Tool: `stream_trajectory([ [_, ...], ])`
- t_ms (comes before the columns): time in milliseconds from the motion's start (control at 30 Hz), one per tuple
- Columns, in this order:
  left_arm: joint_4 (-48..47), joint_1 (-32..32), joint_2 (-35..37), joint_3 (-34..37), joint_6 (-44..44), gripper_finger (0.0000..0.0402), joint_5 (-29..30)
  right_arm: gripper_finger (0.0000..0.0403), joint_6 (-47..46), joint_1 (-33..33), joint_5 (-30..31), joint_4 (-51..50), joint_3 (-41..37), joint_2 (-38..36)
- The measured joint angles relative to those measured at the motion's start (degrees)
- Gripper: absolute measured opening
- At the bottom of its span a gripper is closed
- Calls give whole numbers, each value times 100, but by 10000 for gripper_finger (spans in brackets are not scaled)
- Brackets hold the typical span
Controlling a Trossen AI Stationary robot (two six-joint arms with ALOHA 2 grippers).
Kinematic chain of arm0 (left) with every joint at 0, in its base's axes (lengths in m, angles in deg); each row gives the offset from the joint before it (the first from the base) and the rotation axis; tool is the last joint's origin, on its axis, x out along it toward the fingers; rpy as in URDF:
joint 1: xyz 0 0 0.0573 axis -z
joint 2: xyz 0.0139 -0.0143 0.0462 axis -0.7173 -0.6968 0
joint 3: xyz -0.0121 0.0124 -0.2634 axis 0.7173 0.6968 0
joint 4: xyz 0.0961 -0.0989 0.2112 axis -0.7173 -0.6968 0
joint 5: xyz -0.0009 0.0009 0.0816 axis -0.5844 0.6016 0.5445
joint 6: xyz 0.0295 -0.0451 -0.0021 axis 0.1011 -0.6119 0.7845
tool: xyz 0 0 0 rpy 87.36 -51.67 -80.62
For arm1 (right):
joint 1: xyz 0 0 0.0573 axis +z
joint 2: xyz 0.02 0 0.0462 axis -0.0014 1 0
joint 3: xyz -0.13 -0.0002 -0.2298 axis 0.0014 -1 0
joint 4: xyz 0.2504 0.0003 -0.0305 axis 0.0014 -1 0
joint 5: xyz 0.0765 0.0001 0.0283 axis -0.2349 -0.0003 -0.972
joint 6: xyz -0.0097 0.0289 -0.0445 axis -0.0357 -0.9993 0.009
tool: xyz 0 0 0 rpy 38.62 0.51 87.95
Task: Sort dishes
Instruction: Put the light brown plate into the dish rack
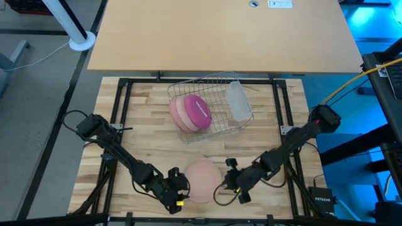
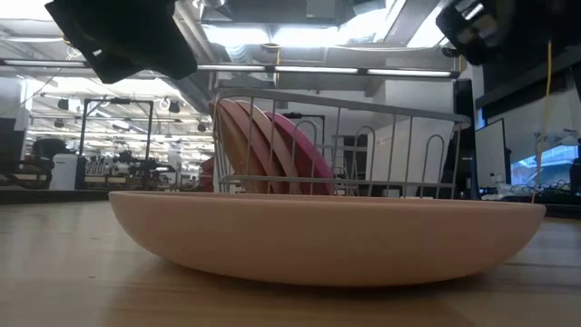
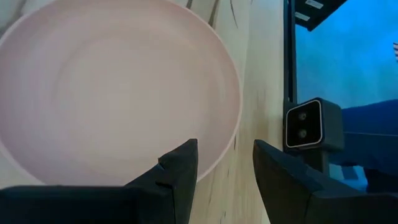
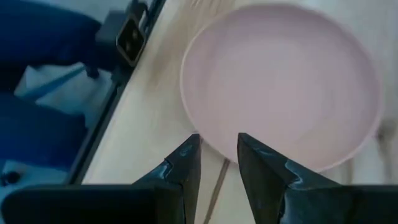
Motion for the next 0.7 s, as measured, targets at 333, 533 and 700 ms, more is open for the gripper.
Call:
stream_trajectory([
  [333,254,-141,-1,0,39,144,40,111,415,18,-8,5,0,770],
  [533,409,-212,-5,0,284,144,41,111,879,21,61,7,0,885],
  [700,410,-233,-13,0,290,144,39,111,1068,19,153,8,0,885],
])
